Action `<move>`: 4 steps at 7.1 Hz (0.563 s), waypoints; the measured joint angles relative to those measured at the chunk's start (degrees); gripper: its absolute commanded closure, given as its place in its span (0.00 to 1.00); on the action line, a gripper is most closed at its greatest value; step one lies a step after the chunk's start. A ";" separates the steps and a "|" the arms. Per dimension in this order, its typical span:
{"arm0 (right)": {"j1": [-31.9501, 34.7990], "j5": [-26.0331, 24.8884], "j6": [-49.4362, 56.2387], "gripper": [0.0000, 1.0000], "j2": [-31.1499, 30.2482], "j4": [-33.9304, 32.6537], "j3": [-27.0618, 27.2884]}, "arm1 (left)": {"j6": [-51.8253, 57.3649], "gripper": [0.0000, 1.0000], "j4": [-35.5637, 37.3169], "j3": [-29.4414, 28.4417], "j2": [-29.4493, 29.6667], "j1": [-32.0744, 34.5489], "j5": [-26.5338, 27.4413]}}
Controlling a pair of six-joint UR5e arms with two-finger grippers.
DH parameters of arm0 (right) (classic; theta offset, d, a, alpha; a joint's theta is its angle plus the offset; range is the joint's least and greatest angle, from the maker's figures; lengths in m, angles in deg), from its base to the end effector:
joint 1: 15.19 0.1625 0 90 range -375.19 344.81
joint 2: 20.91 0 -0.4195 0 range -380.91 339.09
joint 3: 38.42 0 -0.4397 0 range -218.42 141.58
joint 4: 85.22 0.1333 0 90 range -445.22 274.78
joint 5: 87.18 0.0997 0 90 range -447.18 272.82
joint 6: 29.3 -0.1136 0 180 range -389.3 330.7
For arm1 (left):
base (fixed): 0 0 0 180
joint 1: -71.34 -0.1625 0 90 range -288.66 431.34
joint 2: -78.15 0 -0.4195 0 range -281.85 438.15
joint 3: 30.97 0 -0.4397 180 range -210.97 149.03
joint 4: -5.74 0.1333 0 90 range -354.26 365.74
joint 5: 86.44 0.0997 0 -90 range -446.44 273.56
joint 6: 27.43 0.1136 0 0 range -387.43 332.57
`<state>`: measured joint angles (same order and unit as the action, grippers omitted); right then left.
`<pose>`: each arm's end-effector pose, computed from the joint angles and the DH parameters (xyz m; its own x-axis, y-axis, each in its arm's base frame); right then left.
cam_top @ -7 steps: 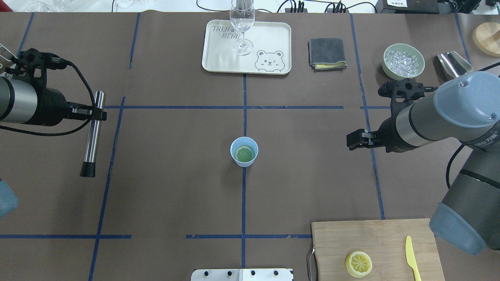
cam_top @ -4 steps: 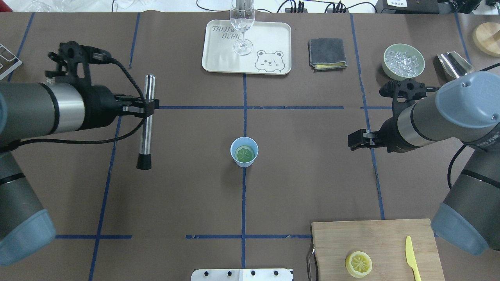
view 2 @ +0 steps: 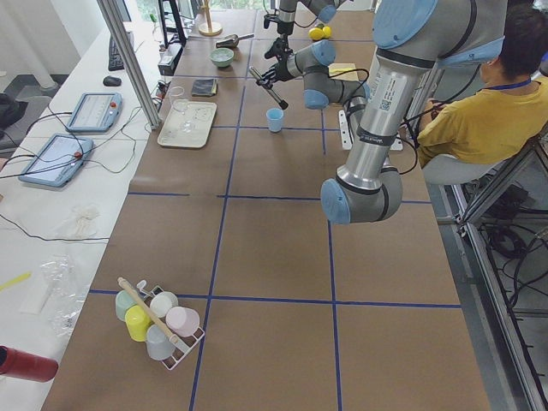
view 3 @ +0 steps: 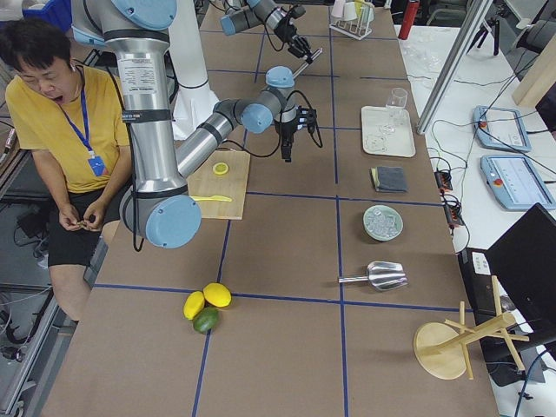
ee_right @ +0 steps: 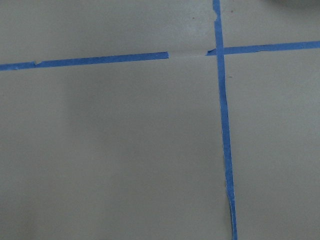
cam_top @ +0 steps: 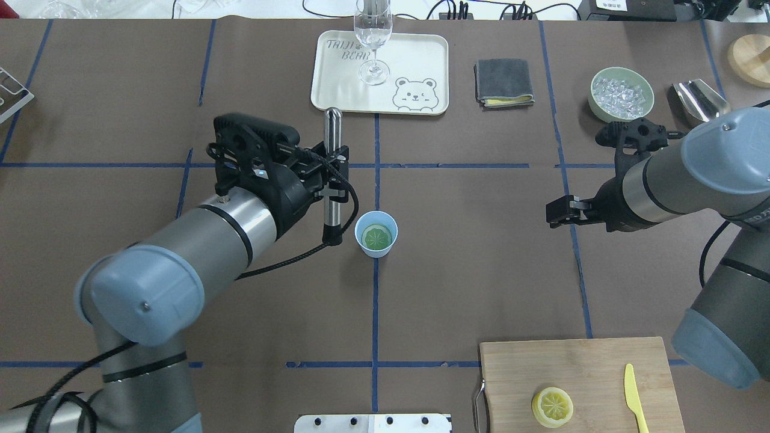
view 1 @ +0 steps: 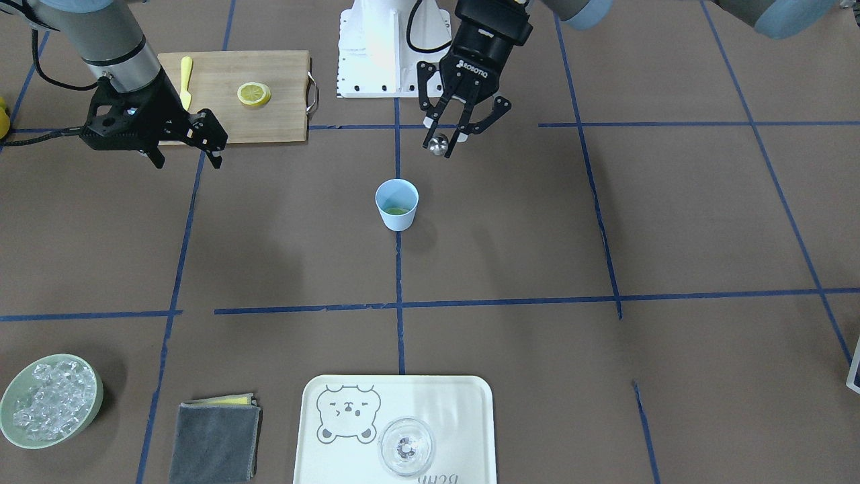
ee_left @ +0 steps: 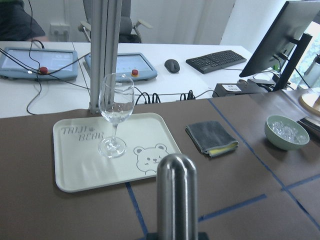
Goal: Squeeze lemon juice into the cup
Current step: 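Lower the muddler's black end into the blue cup with the left gripper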
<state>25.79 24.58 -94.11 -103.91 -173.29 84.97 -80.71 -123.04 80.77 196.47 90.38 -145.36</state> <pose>-0.3409 -0.4169 0.3048 0.6841 0.0707 0.7259 -0.1431 0.9890 0.0385 0.4862 -0.3708 0.0970 0.4741 0.3781 -0.7952 0.6036 0.5179 0.6062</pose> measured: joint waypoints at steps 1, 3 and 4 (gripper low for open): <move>0.42 0.02 0.05 0.00 -0.34 0.00 0.05 | 1.63 1.00 -10.75 -5.39 0.54 -1.67 3.10; 0.82 0.09 0.04 0.00 -0.95 0.34 0.14 | 11.34 1.00 -22.99 -11.15 1.04 -2.52 5.68; 0.98 0.17 0.04 0.00 -1.96 1.67 0.15 | 13.71 1.00 -25.92 -14.30 2.00 -2.60 8.16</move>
<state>26.77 24.75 -94.07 -105.87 -171.62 85.12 -67.00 -148.96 66.47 198.47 87.78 -137.21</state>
